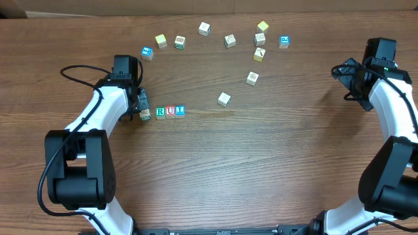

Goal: Form a horizontal line

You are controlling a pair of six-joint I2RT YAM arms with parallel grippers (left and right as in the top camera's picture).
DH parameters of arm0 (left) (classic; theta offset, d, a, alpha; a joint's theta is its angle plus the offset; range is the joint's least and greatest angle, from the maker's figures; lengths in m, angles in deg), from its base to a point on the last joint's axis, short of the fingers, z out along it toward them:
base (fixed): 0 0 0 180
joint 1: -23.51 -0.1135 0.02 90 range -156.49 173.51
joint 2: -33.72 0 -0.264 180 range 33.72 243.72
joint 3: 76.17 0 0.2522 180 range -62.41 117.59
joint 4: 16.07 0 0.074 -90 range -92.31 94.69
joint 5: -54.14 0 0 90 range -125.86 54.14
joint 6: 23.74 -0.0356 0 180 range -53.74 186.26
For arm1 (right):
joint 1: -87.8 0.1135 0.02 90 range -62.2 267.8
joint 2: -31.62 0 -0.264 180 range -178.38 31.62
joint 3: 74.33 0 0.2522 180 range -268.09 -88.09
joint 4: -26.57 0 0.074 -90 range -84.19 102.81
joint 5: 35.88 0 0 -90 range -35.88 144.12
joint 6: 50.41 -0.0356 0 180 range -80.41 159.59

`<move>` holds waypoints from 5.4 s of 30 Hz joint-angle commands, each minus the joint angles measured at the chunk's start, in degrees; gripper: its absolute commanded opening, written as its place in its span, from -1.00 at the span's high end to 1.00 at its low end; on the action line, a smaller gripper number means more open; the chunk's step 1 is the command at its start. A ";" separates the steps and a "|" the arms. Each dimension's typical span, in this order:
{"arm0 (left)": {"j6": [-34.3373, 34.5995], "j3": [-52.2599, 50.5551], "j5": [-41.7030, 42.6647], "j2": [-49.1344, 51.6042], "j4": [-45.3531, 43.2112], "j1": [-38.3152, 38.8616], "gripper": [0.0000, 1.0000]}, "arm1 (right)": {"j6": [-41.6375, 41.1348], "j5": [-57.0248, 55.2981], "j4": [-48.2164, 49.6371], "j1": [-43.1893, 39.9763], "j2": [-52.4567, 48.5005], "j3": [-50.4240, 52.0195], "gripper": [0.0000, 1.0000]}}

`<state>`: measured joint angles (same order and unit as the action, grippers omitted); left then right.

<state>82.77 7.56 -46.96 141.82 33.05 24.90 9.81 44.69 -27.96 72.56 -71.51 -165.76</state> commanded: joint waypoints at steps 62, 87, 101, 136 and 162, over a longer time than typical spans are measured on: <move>-6.91 -0.61 9.64 0.22 2.97 -0.24 0.92 | 0.28 -0.63 0.11 0.02 0.92 -0.72 -1.00; -6.69 -0.61 10.95 0.22 2.93 -0.20 0.92 | 0.28 -0.63 0.11 0.02 0.90 -0.72 -1.00; -7.08 -0.61 10.97 0.22 2.14 -0.20 0.91 | 0.28 -0.63 0.11 0.02 0.90 -0.72 -1.00; -7.37 -0.61 12.57 0.22 2.23 -0.20 0.91 | 0.28 -0.63 0.11 0.02 0.90 -0.72 -1.00; -5.77 -0.61 0.92 0.24 -5.51 -0.31 -0.31 | 0.28 -0.63 0.11 0.02 0.90 -0.72 -1.00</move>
<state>76.59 7.41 -43.06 141.82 28.72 24.92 9.85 44.69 -27.99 72.58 -71.51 -165.74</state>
